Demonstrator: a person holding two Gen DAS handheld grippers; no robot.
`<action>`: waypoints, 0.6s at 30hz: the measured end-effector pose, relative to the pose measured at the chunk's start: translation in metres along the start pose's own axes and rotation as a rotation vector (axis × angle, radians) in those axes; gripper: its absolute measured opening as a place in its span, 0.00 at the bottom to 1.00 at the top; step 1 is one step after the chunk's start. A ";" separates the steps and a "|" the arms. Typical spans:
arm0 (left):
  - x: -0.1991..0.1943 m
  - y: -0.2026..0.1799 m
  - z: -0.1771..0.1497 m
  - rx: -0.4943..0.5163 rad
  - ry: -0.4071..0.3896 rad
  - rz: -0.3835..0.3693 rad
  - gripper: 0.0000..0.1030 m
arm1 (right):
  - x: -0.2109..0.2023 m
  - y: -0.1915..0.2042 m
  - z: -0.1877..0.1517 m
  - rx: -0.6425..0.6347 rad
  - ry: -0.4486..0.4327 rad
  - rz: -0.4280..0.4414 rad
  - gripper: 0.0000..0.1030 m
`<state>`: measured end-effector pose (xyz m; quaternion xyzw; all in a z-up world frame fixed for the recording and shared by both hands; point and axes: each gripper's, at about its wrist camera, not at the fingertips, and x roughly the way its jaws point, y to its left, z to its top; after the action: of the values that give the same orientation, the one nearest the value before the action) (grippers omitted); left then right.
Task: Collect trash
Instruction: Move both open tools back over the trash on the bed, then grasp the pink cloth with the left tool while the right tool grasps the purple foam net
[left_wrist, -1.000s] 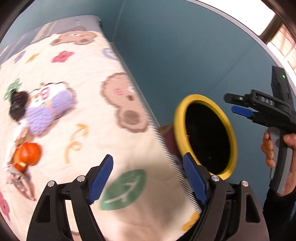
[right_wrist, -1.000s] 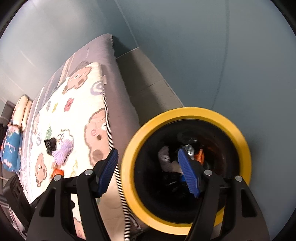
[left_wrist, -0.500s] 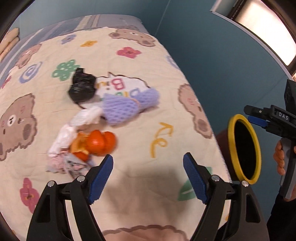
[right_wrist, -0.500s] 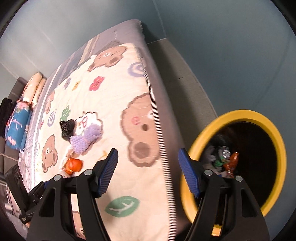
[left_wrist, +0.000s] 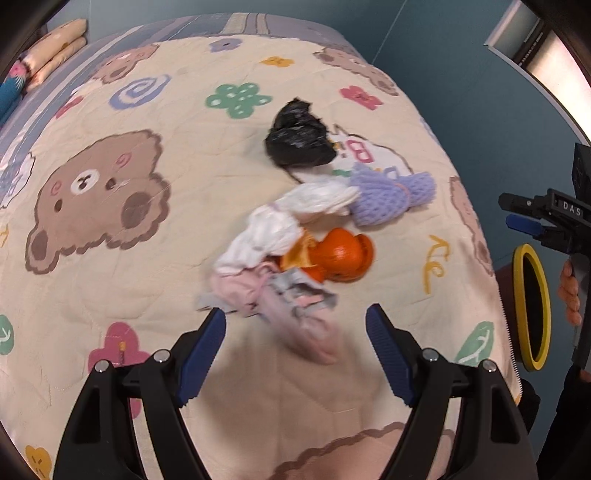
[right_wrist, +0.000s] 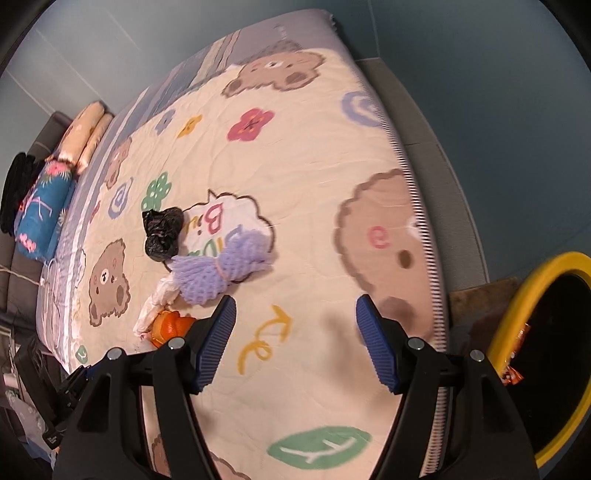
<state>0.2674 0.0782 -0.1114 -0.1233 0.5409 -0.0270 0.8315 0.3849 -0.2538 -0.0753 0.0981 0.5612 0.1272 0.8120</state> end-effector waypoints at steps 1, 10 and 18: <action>0.002 0.008 -0.001 -0.010 0.007 0.005 0.73 | 0.007 0.007 0.003 -0.011 0.008 0.000 0.63; 0.020 0.035 -0.006 -0.057 0.042 0.012 0.73 | 0.042 0.034 0.015 -0.049 0.052 -0.011 0.63; 0.036 0.035 -0.007 -0.041 0.069 0.019 0.73 | 0.070 0.048 0.024 -0.071 0.085 -0.025 0.63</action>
<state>0.2732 0.1047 -0.1542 -0.1341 0.5710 -0.0122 0.8098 0.4261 -0.1865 -0.1143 0.0566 0.5913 0.1408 0.7920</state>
